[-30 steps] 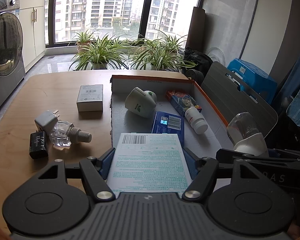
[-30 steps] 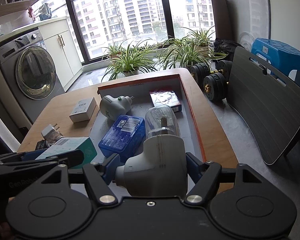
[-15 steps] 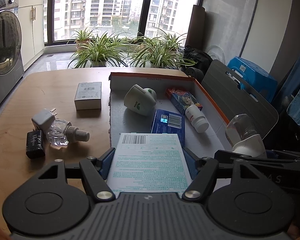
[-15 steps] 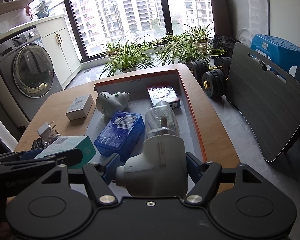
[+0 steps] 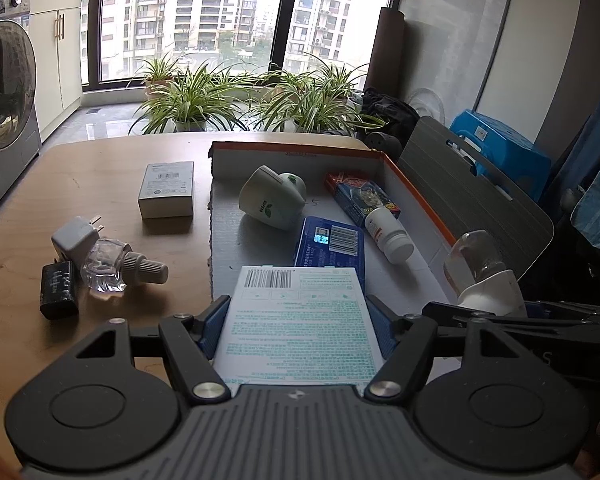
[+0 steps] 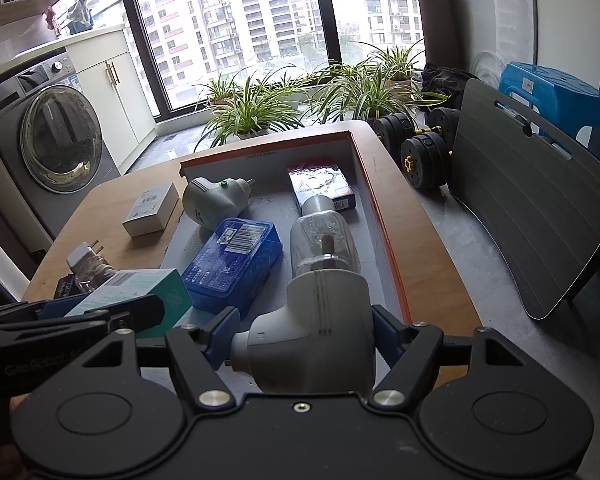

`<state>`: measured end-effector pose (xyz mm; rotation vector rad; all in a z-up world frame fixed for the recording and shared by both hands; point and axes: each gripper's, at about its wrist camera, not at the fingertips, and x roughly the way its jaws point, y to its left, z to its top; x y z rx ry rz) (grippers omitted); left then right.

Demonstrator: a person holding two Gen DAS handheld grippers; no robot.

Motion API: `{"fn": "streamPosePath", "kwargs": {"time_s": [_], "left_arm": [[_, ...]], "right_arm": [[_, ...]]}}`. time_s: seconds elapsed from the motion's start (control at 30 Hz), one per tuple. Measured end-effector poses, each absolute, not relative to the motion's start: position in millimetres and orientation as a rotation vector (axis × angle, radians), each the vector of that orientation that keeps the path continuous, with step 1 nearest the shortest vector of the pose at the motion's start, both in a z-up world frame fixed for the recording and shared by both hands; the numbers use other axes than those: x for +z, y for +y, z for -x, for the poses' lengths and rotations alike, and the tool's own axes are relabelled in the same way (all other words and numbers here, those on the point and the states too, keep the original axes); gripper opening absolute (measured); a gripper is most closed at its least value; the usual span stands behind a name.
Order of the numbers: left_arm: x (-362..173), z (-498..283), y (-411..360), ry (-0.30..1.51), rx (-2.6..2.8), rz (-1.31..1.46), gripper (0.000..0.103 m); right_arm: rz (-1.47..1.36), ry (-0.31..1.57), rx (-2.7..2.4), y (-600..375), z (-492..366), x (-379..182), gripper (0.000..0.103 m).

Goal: Organize rigid objects
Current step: 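Open left gripper dropping teal box in tray while right gripper releases heater there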

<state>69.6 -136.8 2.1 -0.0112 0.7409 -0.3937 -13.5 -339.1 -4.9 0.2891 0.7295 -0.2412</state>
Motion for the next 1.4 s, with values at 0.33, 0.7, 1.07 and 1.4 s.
{"fn": "streamPosePath", "kwargs": {"time_s": [0.33,0.7,1.07,1.4], "left_arm": [[-1,-71,-141,0.735,-0.416,0.01,0.072],[4,-68,-139,0.727,-0.452,0.035,0.087],[24,-63,-101,0.711,-0.334,0.031,0.096],[25,-61,-40,0.721,-0.192,0.076,0.096]], "right_arm": [[-0.275,0.728,-0.263,-342,14,-5,0.086],[-0.277,0.675,-0.287,-345,24,11,0.086],[-0.247,0.659,-0.235,-319,20,27,0.09],[-0.189,0.679,-0.139,-276,3,32,0.091]]}}
